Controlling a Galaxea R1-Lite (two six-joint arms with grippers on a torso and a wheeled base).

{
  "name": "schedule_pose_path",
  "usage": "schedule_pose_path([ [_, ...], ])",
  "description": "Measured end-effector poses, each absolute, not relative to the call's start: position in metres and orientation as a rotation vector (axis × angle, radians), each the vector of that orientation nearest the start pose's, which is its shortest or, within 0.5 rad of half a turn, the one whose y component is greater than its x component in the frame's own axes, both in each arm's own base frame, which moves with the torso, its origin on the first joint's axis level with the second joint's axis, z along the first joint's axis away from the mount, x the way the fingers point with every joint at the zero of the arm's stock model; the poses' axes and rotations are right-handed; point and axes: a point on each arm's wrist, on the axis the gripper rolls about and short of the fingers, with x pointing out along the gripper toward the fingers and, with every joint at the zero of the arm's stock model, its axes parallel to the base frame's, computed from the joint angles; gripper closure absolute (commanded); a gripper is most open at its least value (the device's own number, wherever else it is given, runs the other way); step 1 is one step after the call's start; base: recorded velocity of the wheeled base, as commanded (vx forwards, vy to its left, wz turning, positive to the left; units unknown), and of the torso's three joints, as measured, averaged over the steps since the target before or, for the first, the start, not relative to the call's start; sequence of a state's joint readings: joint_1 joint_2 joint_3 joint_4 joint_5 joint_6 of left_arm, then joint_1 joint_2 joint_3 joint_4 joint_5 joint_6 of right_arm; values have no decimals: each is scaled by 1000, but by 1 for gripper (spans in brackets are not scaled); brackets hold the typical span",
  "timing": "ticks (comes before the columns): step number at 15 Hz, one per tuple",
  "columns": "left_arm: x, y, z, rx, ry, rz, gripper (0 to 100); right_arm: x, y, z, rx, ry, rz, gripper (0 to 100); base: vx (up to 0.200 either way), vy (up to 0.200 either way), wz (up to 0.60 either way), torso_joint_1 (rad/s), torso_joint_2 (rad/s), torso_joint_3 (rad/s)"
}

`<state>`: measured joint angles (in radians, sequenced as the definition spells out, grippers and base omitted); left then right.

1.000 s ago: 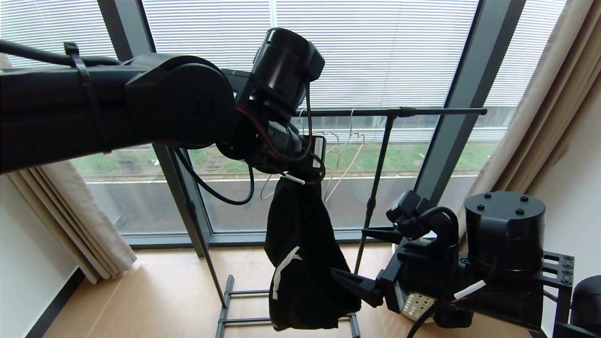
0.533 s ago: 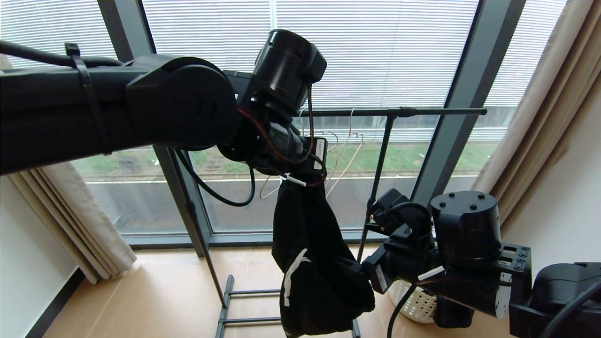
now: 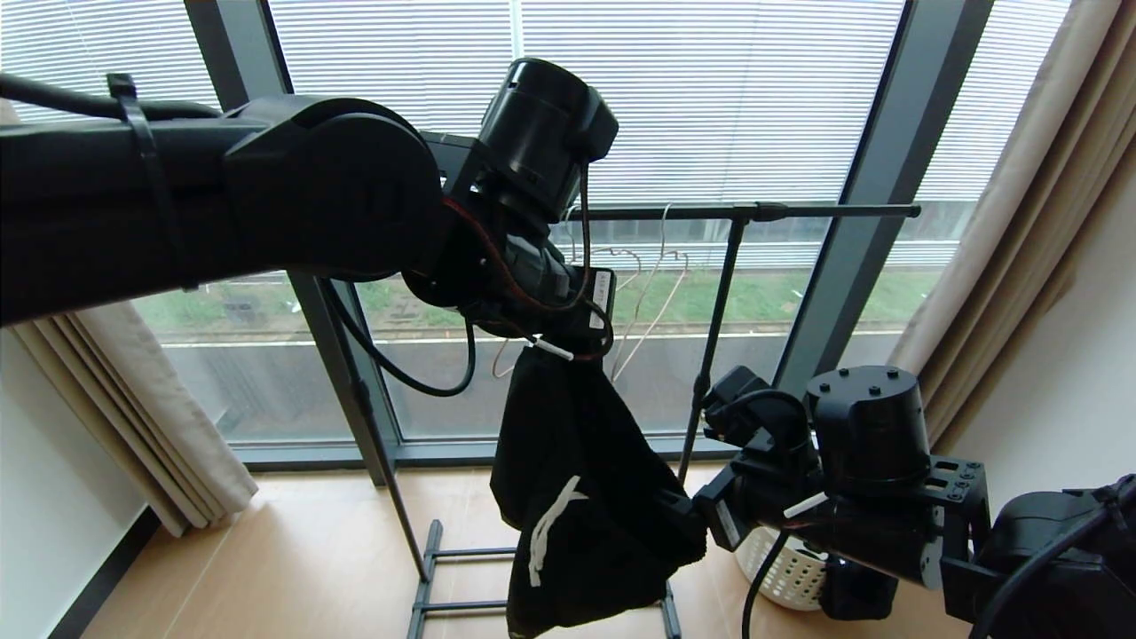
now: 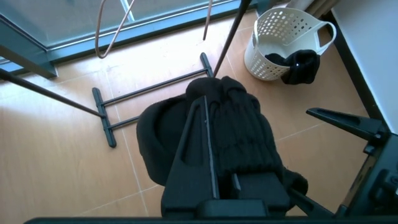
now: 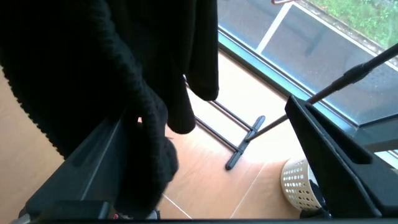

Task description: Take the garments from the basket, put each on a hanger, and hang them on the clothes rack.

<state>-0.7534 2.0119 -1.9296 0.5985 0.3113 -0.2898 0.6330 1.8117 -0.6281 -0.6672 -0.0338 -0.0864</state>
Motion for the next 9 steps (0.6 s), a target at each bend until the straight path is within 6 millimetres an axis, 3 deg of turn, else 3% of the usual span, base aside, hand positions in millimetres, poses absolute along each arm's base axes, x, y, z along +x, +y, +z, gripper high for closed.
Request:
schedule_pose_path([
  [6, 281, -261, 268, 89, 664, -342, 100, 245, 173, 103, -273, 478, 597, 100, 0, 0, 0, 0, 0, 0],
  [9, 279, -259, 267, 93, 674, -340, 100, 255, 161, 107, -256, 467, 547, 100, 0, 0, 0, 0, 0, 0],
])
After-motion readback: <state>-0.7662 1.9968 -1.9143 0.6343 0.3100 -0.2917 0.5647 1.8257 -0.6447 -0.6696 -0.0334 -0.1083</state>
